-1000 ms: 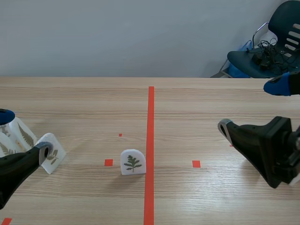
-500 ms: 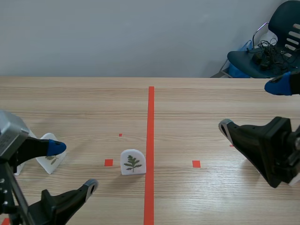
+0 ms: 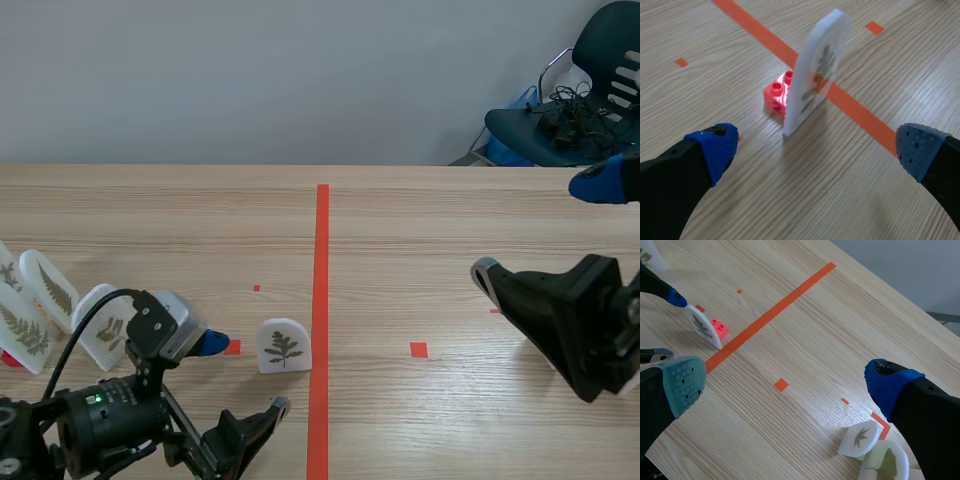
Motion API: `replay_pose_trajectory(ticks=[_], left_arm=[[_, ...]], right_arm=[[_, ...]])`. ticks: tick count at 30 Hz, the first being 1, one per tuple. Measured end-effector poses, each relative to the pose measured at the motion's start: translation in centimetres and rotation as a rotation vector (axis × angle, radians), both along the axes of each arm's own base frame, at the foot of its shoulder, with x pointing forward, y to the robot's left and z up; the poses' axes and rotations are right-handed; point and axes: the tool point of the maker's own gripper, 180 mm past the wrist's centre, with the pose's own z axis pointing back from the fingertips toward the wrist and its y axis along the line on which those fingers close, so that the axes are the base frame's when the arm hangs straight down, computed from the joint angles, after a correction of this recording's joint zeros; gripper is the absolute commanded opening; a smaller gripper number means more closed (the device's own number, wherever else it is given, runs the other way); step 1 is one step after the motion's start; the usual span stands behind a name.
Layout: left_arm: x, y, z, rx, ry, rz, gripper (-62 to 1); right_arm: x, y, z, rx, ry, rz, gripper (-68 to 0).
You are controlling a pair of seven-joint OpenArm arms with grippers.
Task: Do the leaf sorting experiment
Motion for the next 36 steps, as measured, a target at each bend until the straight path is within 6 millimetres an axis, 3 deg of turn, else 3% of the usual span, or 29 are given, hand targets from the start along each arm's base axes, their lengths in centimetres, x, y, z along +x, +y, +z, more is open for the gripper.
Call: replay_pose_trajectory(ticks=[6, 13, 18, 21, 25, 32, 36], left_arm=[[2.1, -2.3, 0.6, -0.029, -0.063, 0.013, 0.2], [1.8, -3.8, 0.4, -0.036, -0.056, -0.028, -21.9], [1.5, -3.9, 0.5, -0.053, -0.067, -0.021, -42.9], [1.7, -3.8, 0.6, -0.052, -0.076, -0.012, -50.1], [1.7, -3.8, 0.6, -0.053, -0.075, -0.011, -54.4], [1.2, -3.5, 1.0, -0.072, -0.030, -0.015, -55.0], [0.4, -2.8, 4.1, -0.168, -0.014, 0.027, -55.0]], right_arm=[[0.0, 0.0, 0.0, -0.005, -0.001, 0.000, 0.4], [0.0, -0.1, -0.1, -0.011, -0.001, -0.001, 0.4], [0.0, -0.1, -0.1, -0.013, -0.002, -0.001, 0.4], [0.0, -0.1, -0.1, -0.013, -0.002, -0.001, 0.4], [0.0, -0.1, -0.1, -0.013, -0.002, -0.001, 0.4], [0.0, -0.1, -0.1, -0.012, -0.002, -0.001, 0.4], [0.0, -0.1, -0.1, -0.012, -0.002, -0.001, 0.4]])
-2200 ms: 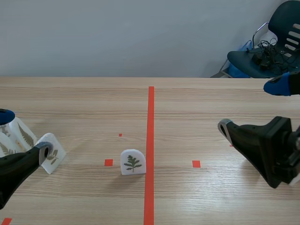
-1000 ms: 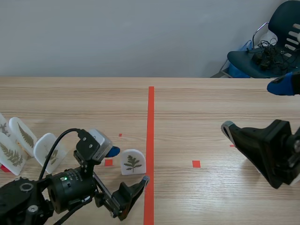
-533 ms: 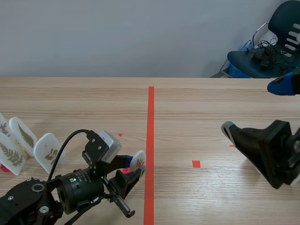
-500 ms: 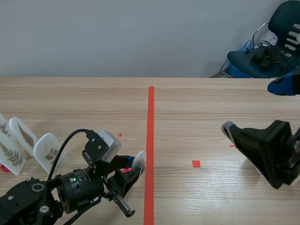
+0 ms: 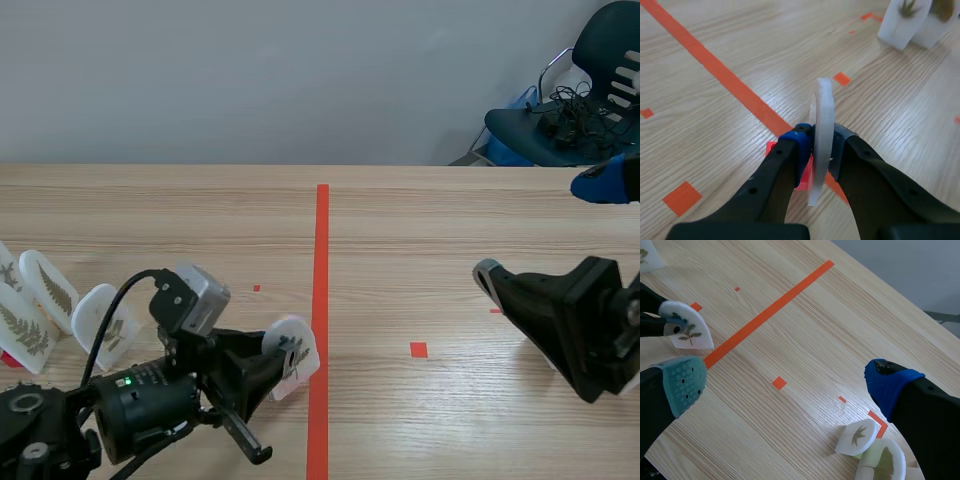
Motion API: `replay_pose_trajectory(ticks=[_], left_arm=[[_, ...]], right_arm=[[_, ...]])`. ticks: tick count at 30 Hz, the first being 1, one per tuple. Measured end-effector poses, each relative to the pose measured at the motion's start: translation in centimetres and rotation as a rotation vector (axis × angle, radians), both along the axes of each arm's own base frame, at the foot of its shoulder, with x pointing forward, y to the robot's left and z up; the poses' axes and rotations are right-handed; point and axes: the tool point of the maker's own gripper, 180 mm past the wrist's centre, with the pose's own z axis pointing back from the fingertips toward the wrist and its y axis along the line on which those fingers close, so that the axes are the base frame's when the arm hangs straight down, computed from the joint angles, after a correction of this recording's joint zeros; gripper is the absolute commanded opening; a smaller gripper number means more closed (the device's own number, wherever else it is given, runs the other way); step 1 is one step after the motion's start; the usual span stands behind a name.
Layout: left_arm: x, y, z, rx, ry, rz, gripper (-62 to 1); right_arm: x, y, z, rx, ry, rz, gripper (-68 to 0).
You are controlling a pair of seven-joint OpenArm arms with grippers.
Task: Do the leaf sorting experiment
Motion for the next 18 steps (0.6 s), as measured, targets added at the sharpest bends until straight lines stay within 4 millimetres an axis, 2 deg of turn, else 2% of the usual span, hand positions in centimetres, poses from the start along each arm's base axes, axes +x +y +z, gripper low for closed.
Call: replay_pose_trajectory(ticks=[5, 8, 10, 18], left_arm=[[-0.6, 2.6, 5.1, -0.032, -0.090, 0.083, -55.0], [-1.2, 4.7, 6.5, -0.011, -0.116, 0.142, -55.0], [-1.7, 6.2, 6.4, 0.013, -0.107, 0.180, -55.0], [-2.6, 13.2, 3.7, 0.137, -0.039, 0.389, -55.0]], right_arm=[[0.0, 0.0, 0.0, 0.000, 0.000, 0.000, 0.4], [0.0, 0.0, 0.0, 0.000, 0.000, 0.000, 0.4], [0.0, 0.0, 0.0, 0.000, 0.000, 0.000, 0.4], [0.0, 0.0, 0.0, 0.000, 0.000, 0.000, 0.4]])
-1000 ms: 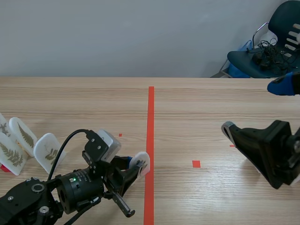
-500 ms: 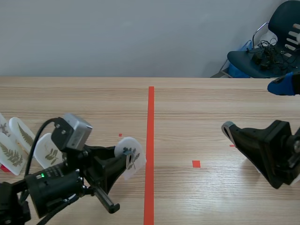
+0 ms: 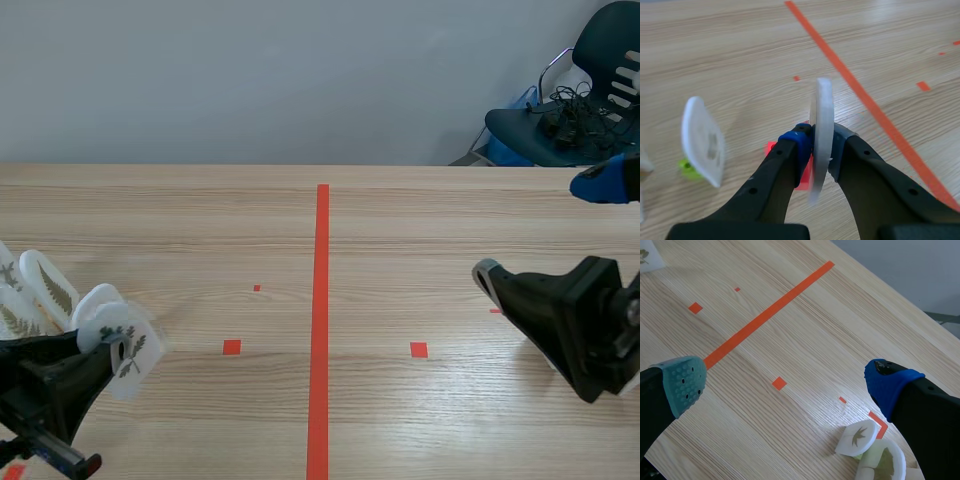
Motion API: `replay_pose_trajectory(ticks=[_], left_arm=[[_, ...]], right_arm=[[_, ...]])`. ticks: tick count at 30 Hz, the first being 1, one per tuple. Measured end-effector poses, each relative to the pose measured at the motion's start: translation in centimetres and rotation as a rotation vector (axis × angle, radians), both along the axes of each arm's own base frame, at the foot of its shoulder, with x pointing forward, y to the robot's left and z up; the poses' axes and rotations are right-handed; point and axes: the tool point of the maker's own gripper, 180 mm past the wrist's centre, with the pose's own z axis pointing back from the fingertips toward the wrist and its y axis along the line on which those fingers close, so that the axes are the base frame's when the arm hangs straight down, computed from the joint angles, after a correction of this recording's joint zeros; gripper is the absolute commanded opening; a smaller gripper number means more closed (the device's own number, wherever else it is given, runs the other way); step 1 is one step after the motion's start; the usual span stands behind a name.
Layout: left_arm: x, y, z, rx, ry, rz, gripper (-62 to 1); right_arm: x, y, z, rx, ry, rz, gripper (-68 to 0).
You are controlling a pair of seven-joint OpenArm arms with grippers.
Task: Do the leaf sorting experiment
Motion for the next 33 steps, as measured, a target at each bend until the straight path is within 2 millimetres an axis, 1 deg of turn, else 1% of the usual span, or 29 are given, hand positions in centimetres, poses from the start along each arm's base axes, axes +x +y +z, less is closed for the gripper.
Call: replay_pose_trajectory(ticks=[4, 6, 10, 11, 13, 15, 17, 19, 21, 23, 26, 30, 33], left_arm=[[0.2, 2.7, -1.3, 0.031, 0.024, 0.094, -55.0], [-0.1, 4.4, -2.4, 0.049, 0.051, 0.141, -55.0], [-1.1, 8.7, -4.0, 0.042, 0.101, 0.272, -55.1], [-1.4, 9.9, -4.1, 0.051, 0.099, 0.301, -55.8], [-1.8, 12.2, -3.9, 0.057, 0.062, 0.364, -55.8], [-2.1, 14.4, -3.5, 0.030, 0.034, 0.446, -55.8], [-2.2, 16.1, -4.0, 0.016, 0.038, 0.510, -55.8], [-2.0, 17.2, -4.8, 0.015, 0.048, 0.545, -55.8], [-1.4, 17.8, -5.5, 0.001, 0.048, 0.574, -55.8], [-0.6, 18.3, -5.6, -0.019, 0.017, 0.601, -55.8], [0.8, 18.8, -5.3, -0.029, -0.013, 0.628, -55.8], [2.7, 19.3, -4.2, -0.021, -0.062, 0.650, -55.8], [3.0, 19.9, -4.0, -0.002, -0.072, 0.679, -55.5]], right_arm=[[0.0, 0.0, 0.0, 0.000, 0.000, 0.000, 0.4], [0.0, 0.0, 0.0, -0.001, 0.000, 0.000, 0.4], [0.0, 0.0, 0.0, -0.001, 0.000, 0.000, 0.4], [0.0, 0.0, 0.0, -0.001, 0.000, 0.000, 0.4], [0.0, 0.0, 0.0, 0.000, 0.000, 0.000, 0.4], [0.0, 0.0, 0.0, 0.000, 0.000, 0.000, 0.4], [0.0, 0.0, 0.0, 0.000, 0.000, 0.000, 0.4], [0.0, 0.0, 0.0, 0.000, 0.000, 0.000, 0.4], [0.0, 0.0, 0.0, 0.000, 0.000, 0.000, 0.4], [0.0, 0.0, 0.0, -0.001, 0.000, 0.000, 0.4], [0.0, 0.0, 0.0, -0.001, 0.000, 0.000, 0.4], [0.0, 0.0, 0.0, -0.001, 0.000, 0.000, 0.4], [0.0, 0.0, 0.0, -0.001, 0.000, 0.000, 0.4]])
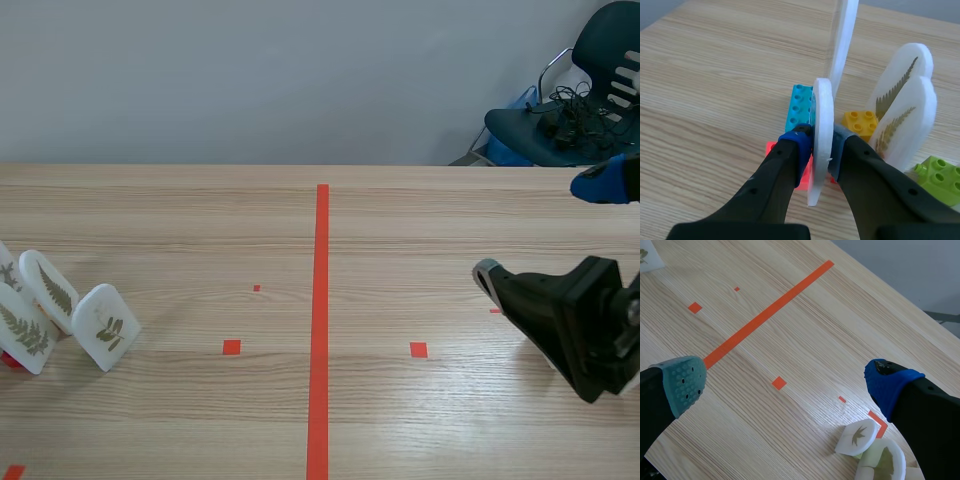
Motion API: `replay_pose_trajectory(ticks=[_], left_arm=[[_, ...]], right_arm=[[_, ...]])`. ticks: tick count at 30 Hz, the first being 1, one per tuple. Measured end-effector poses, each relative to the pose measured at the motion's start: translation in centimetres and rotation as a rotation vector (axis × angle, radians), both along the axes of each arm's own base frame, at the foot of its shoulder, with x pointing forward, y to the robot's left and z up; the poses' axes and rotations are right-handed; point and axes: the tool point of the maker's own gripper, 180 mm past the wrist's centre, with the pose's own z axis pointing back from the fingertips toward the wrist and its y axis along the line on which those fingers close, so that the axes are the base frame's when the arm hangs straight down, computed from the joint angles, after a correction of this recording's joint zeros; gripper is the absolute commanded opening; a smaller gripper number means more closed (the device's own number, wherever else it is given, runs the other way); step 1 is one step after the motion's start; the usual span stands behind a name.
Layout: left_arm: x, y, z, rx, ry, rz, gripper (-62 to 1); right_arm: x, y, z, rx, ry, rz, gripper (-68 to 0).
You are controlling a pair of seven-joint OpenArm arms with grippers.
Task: Do the leaf sorting experiment
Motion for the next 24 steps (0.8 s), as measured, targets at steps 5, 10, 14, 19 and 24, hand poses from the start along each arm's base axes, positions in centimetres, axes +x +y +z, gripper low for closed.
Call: replay_pose_trajectory(ticks=[5, 10, 14, 19, 24], left_arm=[[-0.86, 0.33, -0.91, 0.006, 0.047, 0.018, -55.2], [-0.92, 0.33, -0.94, 0.007, 0.049, 0.019, -55.1], [-0.94, 0.33, -0.95, 0.007, 0.049, 0.018, -46.8], [-0.92, 0.32, -0.95, 0.008, 0.050, 0.017, -23.6], [-0.89, 0.35, -0.85, 0.010, 0.045, 0.017, -1.1]], right_arm=[[0.00, 0.00, 0.01, 0.000, 0.000, 0.000, 0.4], [0.00, 0.00, 0.00, 0.000, 0.000, 0.000, 0.4], [0.00, 0.00, 0.00, 0.000, 0.000, 0.000, 0.4], [0.00, 0.00, 0.00, 0.000, 0.000, 0.000, 0.4], [0.00, 0.00, 0.01, 0.000, 0.000, 0.000, 0.4]])
